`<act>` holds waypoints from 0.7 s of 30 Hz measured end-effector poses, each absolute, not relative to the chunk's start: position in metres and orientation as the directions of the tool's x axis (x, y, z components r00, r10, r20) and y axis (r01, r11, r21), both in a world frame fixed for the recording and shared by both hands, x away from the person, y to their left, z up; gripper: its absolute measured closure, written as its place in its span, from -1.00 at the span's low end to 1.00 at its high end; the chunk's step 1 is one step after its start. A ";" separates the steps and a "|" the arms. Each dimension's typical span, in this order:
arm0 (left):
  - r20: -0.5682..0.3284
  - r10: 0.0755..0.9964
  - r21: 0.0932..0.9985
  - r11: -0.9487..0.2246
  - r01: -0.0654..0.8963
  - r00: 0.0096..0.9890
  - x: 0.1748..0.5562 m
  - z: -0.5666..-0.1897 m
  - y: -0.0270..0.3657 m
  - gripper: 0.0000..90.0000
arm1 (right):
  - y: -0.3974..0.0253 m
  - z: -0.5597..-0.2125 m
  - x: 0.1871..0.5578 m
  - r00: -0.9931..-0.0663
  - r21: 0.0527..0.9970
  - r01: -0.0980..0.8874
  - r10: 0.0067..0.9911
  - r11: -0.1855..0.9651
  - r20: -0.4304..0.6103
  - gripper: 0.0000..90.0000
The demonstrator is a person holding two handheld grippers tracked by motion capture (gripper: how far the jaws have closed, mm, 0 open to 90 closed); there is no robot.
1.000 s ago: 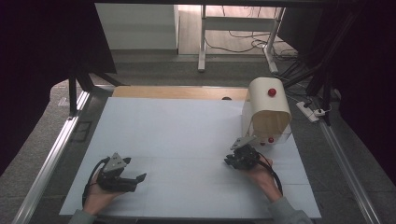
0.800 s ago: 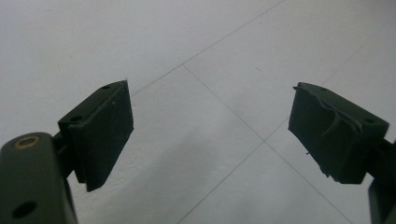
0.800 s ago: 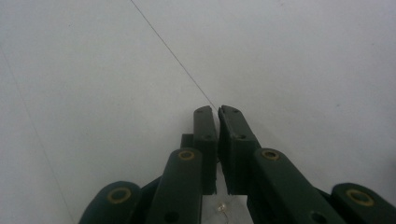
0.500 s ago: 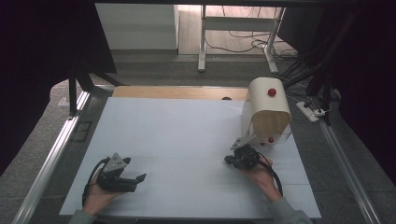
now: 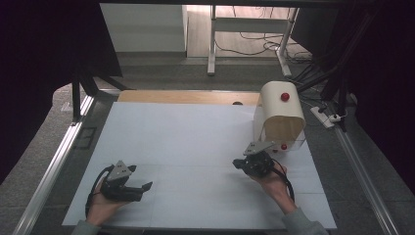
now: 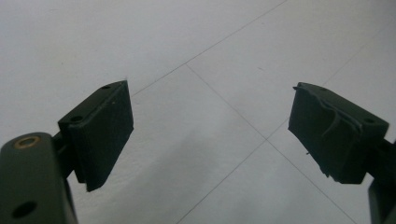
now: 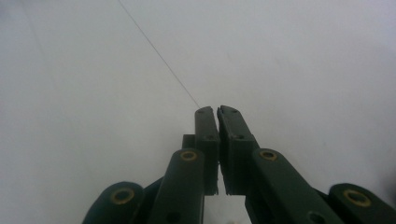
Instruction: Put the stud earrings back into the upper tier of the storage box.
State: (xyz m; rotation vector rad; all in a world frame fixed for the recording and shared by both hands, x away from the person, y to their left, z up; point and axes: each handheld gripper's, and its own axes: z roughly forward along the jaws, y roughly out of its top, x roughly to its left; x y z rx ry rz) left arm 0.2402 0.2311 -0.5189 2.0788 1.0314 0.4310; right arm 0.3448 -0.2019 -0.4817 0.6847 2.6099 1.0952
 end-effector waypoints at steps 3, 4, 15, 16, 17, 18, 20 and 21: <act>-0.033 0.787 0.757 -0.383 0.530 0.616 0.240 -0.519 0.231 -0.69 | -0.201 -0.476 0.342 -0.868 0.734 0.312 0.495 0.603 -0.037 0.90; -0.033 0.788 0.757 -0.382 0.530 0.615 0.240 -0.519 0.231 -0.69 | -0.200 -0.474 0.341 -0.868 0.741 0.309 0.495 0.597 -0.037 0.90; -0.035 0.789 0.759 -0.379 0.530 0.614 0.240 -0.518 0.232 -0.69 | -0.207 -0.459 0.338 -0.860 0.781 0.294 0.508 0.551 -0.036 0.90; -0.035 0.789 0.758 -0.379 0.530 0.614 0.240 -0.518 0.232 -0.69 | -0.208 -0.458 0.338 -0.859 0.784 0.292 0.510 0.548 -0.037 0.90; -0.034 0.789 0.758 -0.379 0.530 0.614 0.240 -0.518 0.232 -0.69 | -0.209 -0.456 0.337 -0.859 0.789 0.289 0.511 0.542 -0.037 0.90; -0.034 0.788 0.758 -0.380 0.530 0.614 0.240 -0.519 0.232 -0.69 | -0.209 -0.455 0.337 -0.858 0.794 0.287 0.512 0.537 -0.036 0.90; -0.034 0.789 0.758 -0.380 0.530 0.614 0.240 -0.518 0.232 -0.69 | -0.211 -0.451 0.336 -0.857 0.801 0.284 0.514 0.527 -0.034 0.90; -0.034 0.789 0.758 -0.380 0.530 0.614 0.240 -0.518 0.232 -0.69 | -0.212 -0.450 0.336 -0.856 0.805 0.282 0.515 0.522 -0.034 0.90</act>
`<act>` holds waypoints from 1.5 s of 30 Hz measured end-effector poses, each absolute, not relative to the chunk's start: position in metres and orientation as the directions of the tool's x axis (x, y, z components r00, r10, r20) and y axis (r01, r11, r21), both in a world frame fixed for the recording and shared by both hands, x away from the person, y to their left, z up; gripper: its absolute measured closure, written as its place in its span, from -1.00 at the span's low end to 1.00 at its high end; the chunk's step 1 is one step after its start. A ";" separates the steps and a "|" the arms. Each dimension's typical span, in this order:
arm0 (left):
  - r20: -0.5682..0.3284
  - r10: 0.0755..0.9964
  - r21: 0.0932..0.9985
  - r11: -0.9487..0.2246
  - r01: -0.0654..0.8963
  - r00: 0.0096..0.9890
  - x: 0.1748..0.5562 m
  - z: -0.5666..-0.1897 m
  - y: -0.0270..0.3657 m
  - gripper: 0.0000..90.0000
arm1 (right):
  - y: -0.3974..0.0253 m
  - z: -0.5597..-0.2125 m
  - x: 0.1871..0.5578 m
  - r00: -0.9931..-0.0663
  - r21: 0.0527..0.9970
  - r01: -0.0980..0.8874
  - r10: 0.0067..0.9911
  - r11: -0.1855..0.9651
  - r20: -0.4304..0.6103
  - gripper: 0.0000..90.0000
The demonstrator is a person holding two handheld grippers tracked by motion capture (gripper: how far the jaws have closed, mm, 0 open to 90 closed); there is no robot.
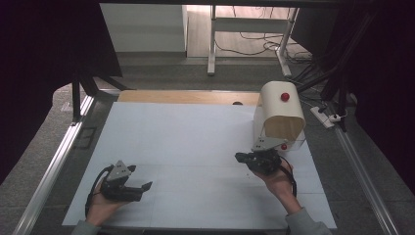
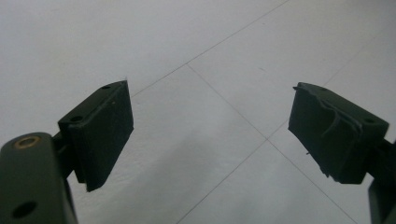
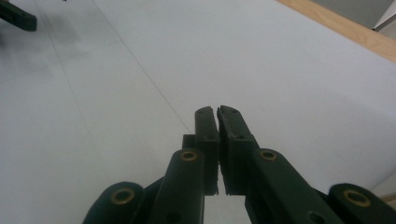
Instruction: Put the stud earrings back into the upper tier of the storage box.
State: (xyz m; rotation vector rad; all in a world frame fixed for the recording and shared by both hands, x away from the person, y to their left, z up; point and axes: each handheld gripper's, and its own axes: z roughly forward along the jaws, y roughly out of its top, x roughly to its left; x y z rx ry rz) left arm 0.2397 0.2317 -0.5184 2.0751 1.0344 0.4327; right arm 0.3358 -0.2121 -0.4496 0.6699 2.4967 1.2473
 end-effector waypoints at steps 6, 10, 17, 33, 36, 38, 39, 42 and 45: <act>-0.034 0.789 0.759 -0.379 0.530 0.613 0.240 -0.518 0.232 -0.69 | -0.215 -0.441 0.334 -0.854 0.823 0.270 0.519 0.500 -0.035 0.91; -0.034 0.789 0.759 -0.379 0.530 0.613 0.240 -0.518 0.232 -0.69 | -0.217 -0.434 0.331 -0.853 0.833 0.258 0.521 0.489 -0.042 0.90; -0.034 0.790 0.758 -0.379 0.531 0.613 0.240 -0.518 0.232 -0.69 | -0.223 -0.424 0.329 -0.847 0.854 0.240 0.529 0.462 -0.049 0.91; -0.032 0.790 0.756 -0.382 0.532 0.612 0.240 -0.519 0.232 -0.69 | -0.243 -0.406 0.328 -0.815 0.879 0.222 0.575 0.421 -0.070 0.90; -0.032 0.791 0.756 -0.381 0.532 0.611 0.240 -0.519 0.232 -0.69 | -0.248 -0.400 0.328 -0.801 0.886 0.214 0.593 0.411 -0.081 0.91; -0.032 0.791 0.756 -0.380 0.533 0.611 0.240 -0.519 0.232 -0.69 | -0.252 -0.397 0.328 -0.794 0.892 0.214 0.602 0.399 -0.079 0.90; -0.032 0.791 0.756 -0.381 0.533 0.611 0.240 -0.519 0.232 -0.69 | -0.255 -0.396 0.329 -0.790 0.895 0.211 0.608 0.393 -0.081 0.91; -0.035 0.792 0.756 -0.378 0.535 0.609 0.240 -0.519 0.232 -0.69 | -0.261 -0.392 0.329 -0.771 0.896 0.203 0.628 0.395 -0.102 0.90; -0.035 0.793 0.756 -0.378 0.535 0.609 0.240 -0.519 0.232 -0.69 | -0.269 -0.387 0.331 -0.750 0.901 0.197 0.651 0.386 -0.115 0.90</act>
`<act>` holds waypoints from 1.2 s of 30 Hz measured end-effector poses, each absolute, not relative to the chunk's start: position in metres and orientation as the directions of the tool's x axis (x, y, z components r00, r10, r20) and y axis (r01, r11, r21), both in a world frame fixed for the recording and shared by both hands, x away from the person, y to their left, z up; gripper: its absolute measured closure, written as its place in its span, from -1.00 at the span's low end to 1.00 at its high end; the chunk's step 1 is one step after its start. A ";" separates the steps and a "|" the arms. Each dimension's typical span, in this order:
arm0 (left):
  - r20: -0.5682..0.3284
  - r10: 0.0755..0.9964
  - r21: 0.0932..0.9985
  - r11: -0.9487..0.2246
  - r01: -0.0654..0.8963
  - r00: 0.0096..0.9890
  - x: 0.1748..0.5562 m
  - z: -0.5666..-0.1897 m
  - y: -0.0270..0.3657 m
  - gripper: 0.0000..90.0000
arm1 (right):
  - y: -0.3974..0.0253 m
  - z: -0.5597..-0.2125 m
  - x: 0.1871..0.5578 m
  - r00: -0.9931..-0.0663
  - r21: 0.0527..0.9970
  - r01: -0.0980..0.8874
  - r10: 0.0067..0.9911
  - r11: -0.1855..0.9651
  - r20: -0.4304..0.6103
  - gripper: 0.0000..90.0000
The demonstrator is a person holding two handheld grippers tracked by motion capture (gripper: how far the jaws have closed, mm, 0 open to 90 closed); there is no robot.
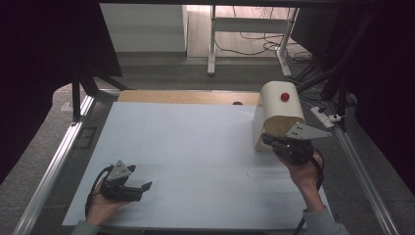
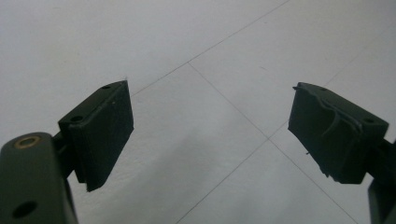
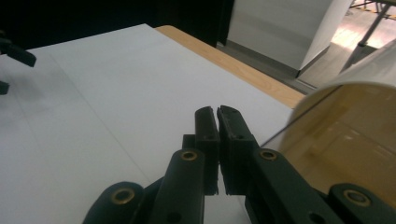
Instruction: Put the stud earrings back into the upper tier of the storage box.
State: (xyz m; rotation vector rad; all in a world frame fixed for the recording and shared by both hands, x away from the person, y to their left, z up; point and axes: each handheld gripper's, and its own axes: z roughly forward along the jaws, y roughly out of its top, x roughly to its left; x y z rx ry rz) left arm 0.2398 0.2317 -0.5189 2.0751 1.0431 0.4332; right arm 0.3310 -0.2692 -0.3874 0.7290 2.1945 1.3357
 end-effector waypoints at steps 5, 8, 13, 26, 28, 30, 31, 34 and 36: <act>-0.035 0.793 0.756 -0.378 0.535 0.609 0.240 -0.519 0.232 -0.69 | -0.279 -0.383 0.334 -0.721 0.906 0.199 0.682 0.374 -0.123 0.90; -0.035 0.795 0.756 -0.376 0.536 0.606 0.240 -0.519 0.233 -0.69 | -0.285 -0.382 0.338 -0.697 0.902 0.205 0.704 0.380 -0.138 0.90; -0.036 0.796 0.755 -0.375 0.538 0.605 0.240 -0.519 0.232 -0.69 | -0.293 -0.382 0.345 -0.676 0.906 0.219 0.726 0.362 -0.127 0.90; -0.035 0.795 0.753 -0.377 0.539 0.606 0.240 -0.520 0.233 -0.69 | -0.303 -0.382 0.355 -0.639 0.905 0.238 0.759 0.351 -0.126 0.90; -0.035 0.795 0.754 -0.377 0.538 0.606 0.240 -0.520 0.233 -0.69 | -0.302 -0.383 0.356 -0.641 0.906 0.237 0.758 0.349 -0.124 0.90; -0.034 0.795 0.753 -0.377 0.539 0.605 0.240 -0.520 0.233 -0.69 | -0.302 -0.383 0.356 -0.639 0.904 0.239 0.759 0.354 -0.128 0.90; -0.034 0.795 0.753 -0.378 0.539 0.606 0.240 -0.520 0.233 -0.69 | -0.302 -0.383 0.356 -0.639 0.904 0.237 0.758 0.356 -0.131 0.90; -0.034 0.795 0.753 -0.379 0.538 0.606 0.240 -0.520 0.233 -0.69 | -0.302 -0.384 0.357 -0.638 0.902 0.240 0.759 0.359 -0.133 0.90; -0.033 0.795 0.754 -0.378 0.537 0.605 0.239 -0.519 0.233 -0.69 | -0.302 -0.385 0.358 -0.635 0.901 0.244 0.761 0.359 -0.131 0.90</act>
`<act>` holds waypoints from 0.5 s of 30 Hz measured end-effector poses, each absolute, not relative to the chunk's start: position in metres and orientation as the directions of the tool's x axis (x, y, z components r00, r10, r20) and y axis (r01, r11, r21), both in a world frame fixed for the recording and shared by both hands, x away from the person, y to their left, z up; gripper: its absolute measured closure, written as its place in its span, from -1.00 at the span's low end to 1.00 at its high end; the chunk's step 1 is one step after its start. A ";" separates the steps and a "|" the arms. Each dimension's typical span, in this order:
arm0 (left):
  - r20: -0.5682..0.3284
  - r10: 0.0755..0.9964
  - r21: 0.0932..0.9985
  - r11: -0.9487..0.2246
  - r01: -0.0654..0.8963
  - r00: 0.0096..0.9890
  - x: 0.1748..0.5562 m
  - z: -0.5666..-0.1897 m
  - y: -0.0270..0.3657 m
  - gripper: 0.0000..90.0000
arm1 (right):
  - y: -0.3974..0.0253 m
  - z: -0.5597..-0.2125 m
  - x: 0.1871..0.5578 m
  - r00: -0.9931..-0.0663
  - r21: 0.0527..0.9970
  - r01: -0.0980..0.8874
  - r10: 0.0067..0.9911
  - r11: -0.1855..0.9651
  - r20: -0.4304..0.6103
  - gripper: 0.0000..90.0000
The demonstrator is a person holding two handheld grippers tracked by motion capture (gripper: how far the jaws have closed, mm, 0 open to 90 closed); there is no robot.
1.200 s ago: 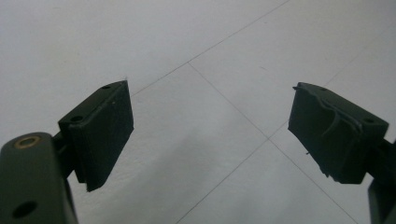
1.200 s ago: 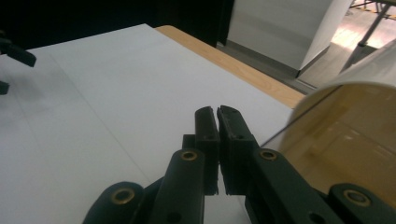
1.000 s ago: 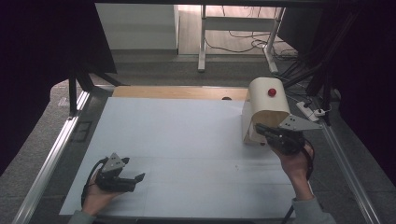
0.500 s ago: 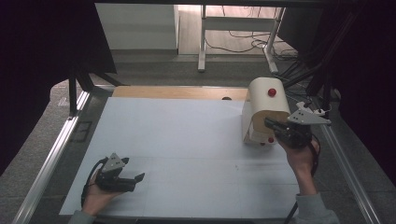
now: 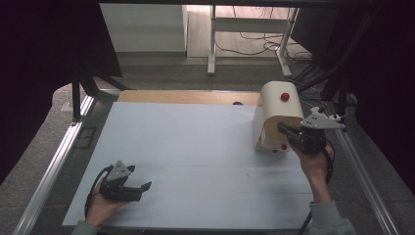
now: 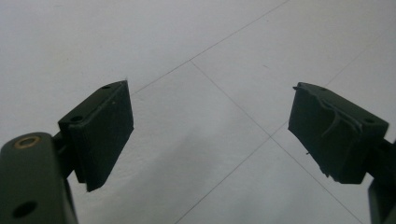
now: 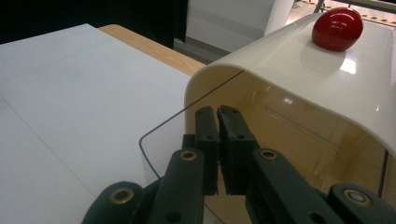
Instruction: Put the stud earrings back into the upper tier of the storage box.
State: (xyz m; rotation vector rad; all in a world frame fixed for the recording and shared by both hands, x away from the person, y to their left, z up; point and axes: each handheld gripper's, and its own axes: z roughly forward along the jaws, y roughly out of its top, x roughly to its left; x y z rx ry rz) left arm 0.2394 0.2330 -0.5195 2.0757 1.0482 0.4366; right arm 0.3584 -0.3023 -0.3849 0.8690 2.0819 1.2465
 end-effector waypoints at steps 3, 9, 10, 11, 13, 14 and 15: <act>-0.027 0.795 0.758 -0.379 0.531 0.606 0.239 -0.519 0.233 -0.69 | -0.302 -0.385 0.359 -0.633 0.900 0.250 0.764 0.357 -0.128 0.90; -0.028 0.795 0.757 -0.379 0.532 0.606 0.239 -0.519 0.233 -0.69 | -0.301 -0.388 0.360 -0.628 0.894 0.260 0.767 0.365 -0.131 0.70; -0.029 0.795 0.758 -0.378 0.532 0.606 0.238 -0.519 0.233 -0.69 | -0.300 -0.387 0.358 -0.629 0.895 0.255 0.766 0.365 -0.134 0.60; -0.027 0.795 0.758 -0.379 0.532 0.606 0.238 -0.519 0.233 -0.69 | -0.300 -0.387 0.358 -0.628 0.896 0.254 0.767 0.363 -0.132 0.56; -0.028 0.795 0.757 -0.379 0.532 0.605 0.238 -0.519 0.233 -0.69 | -0.299 -0.386 0.356 -0.632 0.900 0.242 0.763 0.364 -0.139 0.47; -0.029 0.795 0.757 -0.378 0.533 0.606 0.238 -0.519 0.233 -0.69 | -0.299 -0.386 0.356 -0.632 0.900 0.242 0.763 0.364 -0.139 0.47; -0.028 0.795 0.757 -0.379 0.532 0.605 0.238 -0.519 0.233 -0.69 | -0.298 -0.385 0.355 -0.635 0.903 0.236 0.760 0.360 -0.137 0.43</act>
